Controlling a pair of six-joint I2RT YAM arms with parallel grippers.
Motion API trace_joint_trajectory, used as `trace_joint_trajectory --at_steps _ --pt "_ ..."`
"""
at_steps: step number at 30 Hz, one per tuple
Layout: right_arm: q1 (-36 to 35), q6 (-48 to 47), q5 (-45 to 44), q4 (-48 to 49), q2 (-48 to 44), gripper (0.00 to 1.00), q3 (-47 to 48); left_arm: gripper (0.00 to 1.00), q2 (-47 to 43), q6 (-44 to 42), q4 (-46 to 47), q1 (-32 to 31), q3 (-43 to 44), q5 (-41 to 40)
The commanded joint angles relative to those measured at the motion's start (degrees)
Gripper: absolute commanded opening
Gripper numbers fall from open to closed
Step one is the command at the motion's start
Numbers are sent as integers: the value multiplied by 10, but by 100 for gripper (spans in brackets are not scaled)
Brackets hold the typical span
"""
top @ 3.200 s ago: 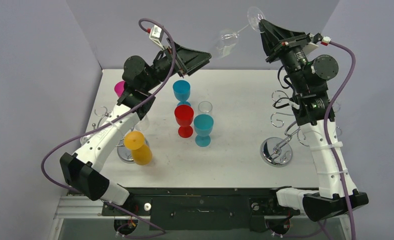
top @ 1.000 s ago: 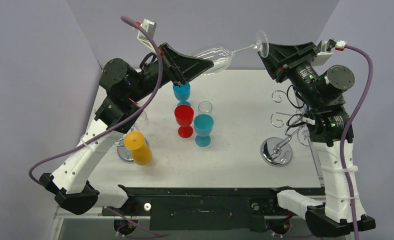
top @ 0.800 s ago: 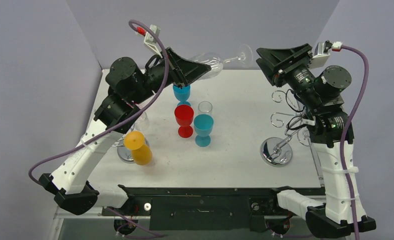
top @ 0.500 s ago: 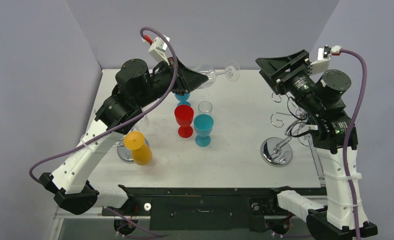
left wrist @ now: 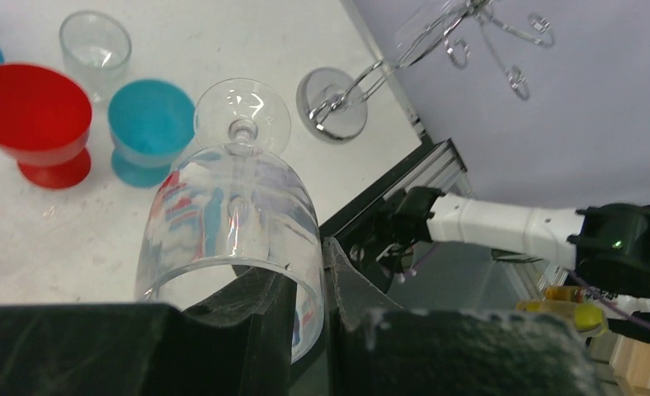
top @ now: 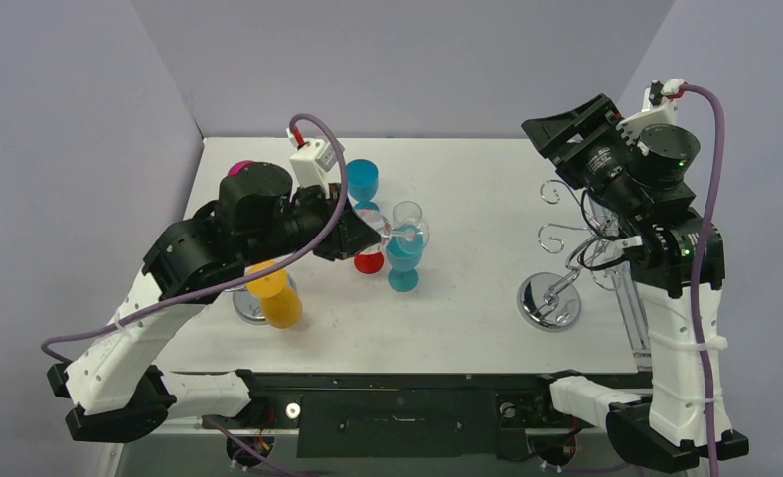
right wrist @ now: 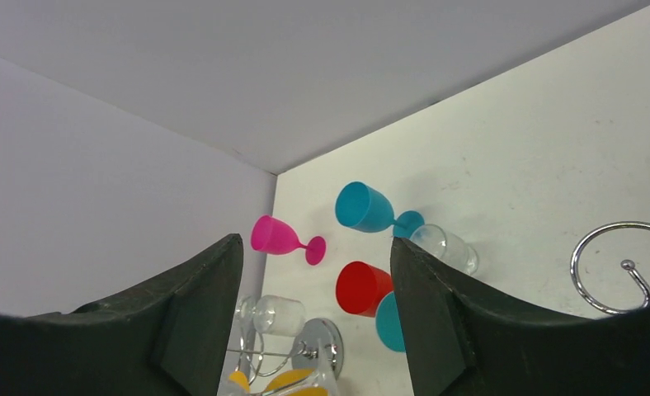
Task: Take the wine glass off the wine glass rack
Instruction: Place the wine glass at the center of the board.
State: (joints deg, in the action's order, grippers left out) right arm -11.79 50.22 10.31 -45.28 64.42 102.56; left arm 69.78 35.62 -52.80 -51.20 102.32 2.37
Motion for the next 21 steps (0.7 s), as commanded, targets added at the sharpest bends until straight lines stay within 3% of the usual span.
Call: trace_joint_trajectory --at_steps 1,8,21 --pt "-7 -42 -47 -20 15 62 20 0 -27 -16 -101 -26 -5 -51" --pt "-8 -48 -77 -27 5 64 27 0 -7 -9 -185 -39 -58 -66" --pt "-8 -55 -130 -30 -24 67 26 0 56 -27 -138 -41 -184 -96"
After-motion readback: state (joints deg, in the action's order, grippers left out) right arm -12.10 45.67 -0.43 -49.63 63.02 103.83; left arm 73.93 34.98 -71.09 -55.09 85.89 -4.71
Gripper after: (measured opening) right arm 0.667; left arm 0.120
